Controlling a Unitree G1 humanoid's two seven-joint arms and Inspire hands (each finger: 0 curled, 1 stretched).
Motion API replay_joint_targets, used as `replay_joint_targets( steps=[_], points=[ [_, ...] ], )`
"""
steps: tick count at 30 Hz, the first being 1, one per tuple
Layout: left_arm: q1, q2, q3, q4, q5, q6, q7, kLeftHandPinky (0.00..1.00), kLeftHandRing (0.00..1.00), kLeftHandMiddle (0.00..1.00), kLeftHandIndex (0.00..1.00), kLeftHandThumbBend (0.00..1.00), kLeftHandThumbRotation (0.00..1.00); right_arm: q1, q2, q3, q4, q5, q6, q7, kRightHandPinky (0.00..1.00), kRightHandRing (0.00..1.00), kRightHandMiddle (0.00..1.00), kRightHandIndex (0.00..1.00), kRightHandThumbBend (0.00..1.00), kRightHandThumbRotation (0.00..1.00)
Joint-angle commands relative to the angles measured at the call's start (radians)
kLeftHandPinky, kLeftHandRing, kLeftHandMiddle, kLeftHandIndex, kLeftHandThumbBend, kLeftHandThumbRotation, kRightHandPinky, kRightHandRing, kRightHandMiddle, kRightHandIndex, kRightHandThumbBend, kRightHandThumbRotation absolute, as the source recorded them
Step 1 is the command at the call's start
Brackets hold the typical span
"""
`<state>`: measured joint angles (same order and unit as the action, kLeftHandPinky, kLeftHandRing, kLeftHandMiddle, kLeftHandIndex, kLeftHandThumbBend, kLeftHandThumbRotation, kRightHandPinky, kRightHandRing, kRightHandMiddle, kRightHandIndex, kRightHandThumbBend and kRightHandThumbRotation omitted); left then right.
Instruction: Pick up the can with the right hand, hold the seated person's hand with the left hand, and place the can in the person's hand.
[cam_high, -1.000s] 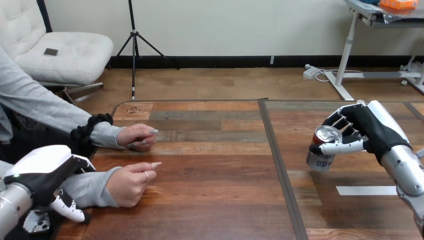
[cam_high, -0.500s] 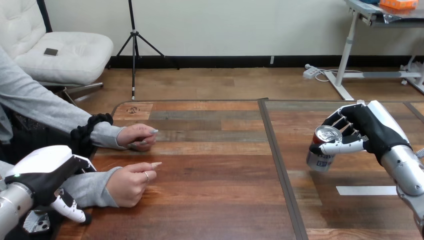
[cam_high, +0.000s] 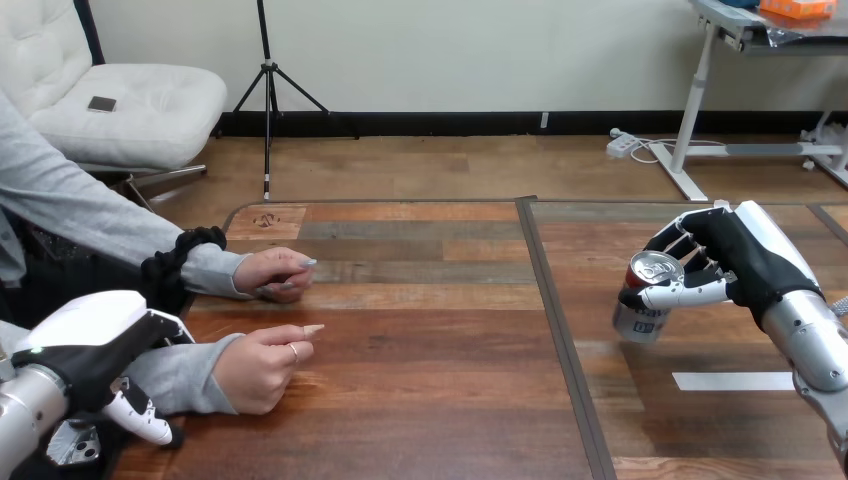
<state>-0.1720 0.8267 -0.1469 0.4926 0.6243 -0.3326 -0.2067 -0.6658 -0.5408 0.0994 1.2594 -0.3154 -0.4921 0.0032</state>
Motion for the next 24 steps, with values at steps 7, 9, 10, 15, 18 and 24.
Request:
replay_joint_targets(
  steps=[7, 9, 10, 15, 18, 24],
  points=[
    [-0.086, -0.008, -0.043, 0.027, 0.046, -0.070, 0.068, 0.46, 0.52, 0.57, 0.58, 0.79, 0.00, -0.047, -0.018, -0.023, -0.069, 0.024, -0.043, -0.013, 0.37, 0.41, 0.45, 0.47, 0.71, 0.00],
    [-0.087, -0.009, -0.046, 0.034, 0.058, -0.080, 0.098, 0.43, 0.49, 0.54, 0.55, 0.78, 0.00, -0.047, -0.018, -0.022, -0.069, 0.023, -0.042, -0.015, 0.37, 0.41, 0.45, 0.47, 0.71, 0.00],
    [-0.087, -0.010, -0.047, 0.038, 0.063, -0.085, 0.114, 0.41, 0.47, 0.52, 0.54, 0.78, 0.00, -0.047, -0.018, -0.022, -0.069, 0.022, -0.043, -0.016, 0.37, 0.41, 0.45, 0.47, 0.72, 0.00],
    [-0.090, -0.014, -0.056, 0.061, 0.088, -0.103, 0.184, 0.35, 0.41, 0.46, 0.49, 0.80, 0.00, -0.046, -0.018, -0.020, -0.070, 0.020, -0.038, -0.019, 0.37, 0.42, 0.45, 0.47, 0.72, 0.00],
    [-0.094, -0.013, -0.065, 0.076, 0.108, -0.112, 0.224, 0.32, 0.38, 0.44, 0.47, 0.82, 0.00, -0.046, -0.018, -0.021, -0.070, 0.021, -0.038, -0.016, 0.38, 0.42, 0.45, 0.47, 0.72, 0.00],
    [-0.101, -0.011, -0.077, 0.095, 0.124, -0.123, 0.261, 0.30, 0.35, 0.42, 0.45, 0.84, 0.00, -0.046, -0.017, -0.022, -0.071, 0.023, -0.036, -0.014, 0.38, 0.42, 0.45, 0.47, 0.71, 0.00]
  ],
)
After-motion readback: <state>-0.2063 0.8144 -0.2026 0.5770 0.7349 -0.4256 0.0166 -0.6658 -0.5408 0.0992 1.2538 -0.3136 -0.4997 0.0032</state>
